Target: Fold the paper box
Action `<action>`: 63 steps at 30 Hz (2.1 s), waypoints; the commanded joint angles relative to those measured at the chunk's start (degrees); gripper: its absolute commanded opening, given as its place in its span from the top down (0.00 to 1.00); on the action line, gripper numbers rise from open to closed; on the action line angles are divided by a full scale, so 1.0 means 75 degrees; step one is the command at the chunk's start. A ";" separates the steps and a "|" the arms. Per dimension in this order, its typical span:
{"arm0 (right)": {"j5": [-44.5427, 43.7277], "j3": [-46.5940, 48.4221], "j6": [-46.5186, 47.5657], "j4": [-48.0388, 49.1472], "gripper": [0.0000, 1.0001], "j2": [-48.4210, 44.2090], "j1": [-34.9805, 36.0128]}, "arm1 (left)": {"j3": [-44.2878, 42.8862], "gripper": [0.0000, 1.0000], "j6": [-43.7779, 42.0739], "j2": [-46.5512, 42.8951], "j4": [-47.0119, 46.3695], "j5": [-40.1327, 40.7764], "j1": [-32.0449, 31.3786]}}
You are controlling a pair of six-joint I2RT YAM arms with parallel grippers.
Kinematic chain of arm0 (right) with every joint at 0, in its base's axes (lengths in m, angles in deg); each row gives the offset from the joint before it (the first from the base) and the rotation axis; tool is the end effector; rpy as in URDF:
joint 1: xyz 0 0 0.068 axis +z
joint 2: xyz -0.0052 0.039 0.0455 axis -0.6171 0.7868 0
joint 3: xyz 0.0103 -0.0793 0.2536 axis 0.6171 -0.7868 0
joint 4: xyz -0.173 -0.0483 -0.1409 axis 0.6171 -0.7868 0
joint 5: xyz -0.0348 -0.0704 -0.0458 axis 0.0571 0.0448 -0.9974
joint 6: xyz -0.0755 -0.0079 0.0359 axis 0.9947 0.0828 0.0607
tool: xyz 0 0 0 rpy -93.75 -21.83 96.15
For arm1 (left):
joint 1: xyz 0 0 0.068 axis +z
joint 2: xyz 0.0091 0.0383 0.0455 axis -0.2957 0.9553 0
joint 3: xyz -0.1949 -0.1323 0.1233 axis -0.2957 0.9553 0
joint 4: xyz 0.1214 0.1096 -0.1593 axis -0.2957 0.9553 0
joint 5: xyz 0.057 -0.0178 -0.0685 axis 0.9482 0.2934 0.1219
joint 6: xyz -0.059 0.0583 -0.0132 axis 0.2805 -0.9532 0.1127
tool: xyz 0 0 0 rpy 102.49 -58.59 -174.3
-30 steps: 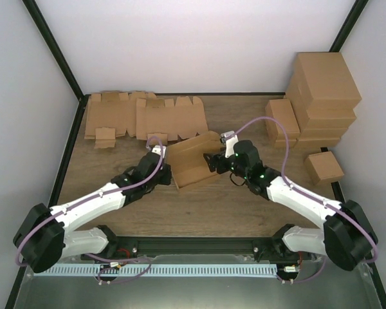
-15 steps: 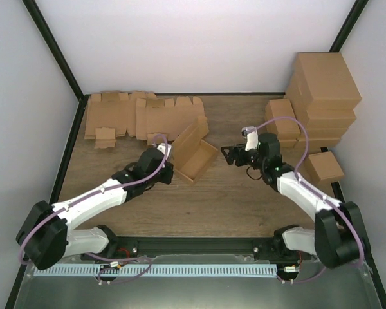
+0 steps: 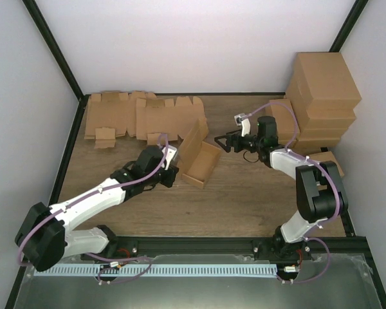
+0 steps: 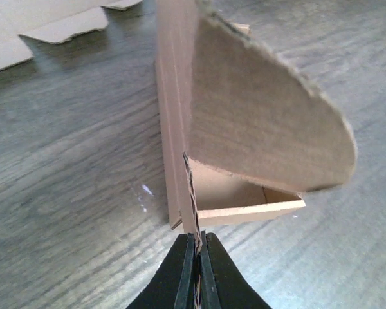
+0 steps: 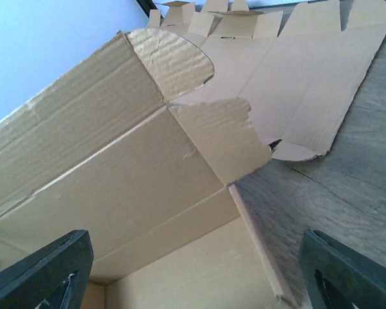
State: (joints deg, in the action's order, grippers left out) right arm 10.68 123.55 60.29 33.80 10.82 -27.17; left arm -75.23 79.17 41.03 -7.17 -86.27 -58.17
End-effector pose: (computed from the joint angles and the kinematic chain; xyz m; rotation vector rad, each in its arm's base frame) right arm 0.3165 0.1132 0.2096 -0.4924 2.0196 1.0193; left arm 0.1892 -0.1689 0.2081 0.5962 2.2801 -0.5309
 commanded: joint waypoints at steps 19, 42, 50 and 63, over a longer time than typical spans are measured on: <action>0.1789 0.0050 0.1030 0.0915 0.19 -0.0127 -0.0146 | -0.0089 0.96 0.0069 -0.1394 0.0889 -0.1745 0.0010; -0.0961 -0.0737 0.0626 0.0254 0.99 -0.1296 0.0625 | -0.0630 0.96 0.0180 -0.0709 0.1145 -0.0437 0.0012; -0.3599 -0.1894 -0.0562 0.0919 0.99 -0.2517 0.1653 | -0.1007 0.96 0.1741 0.0225 0.0520 0.1006 0.0008; -0.6437 -0.2667 -0.1854 0.1333 0.99 -0.2876 0.3054 | -0.1301 0.96 0.3295 0.1532 -0.0901 0.1588 -0.0159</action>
State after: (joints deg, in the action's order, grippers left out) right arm -29.51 104.54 50.76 41.56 -9.46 -7.61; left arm -82.95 100.06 50.69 -7.32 -76.54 -58.19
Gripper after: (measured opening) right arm 0.009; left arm 0.041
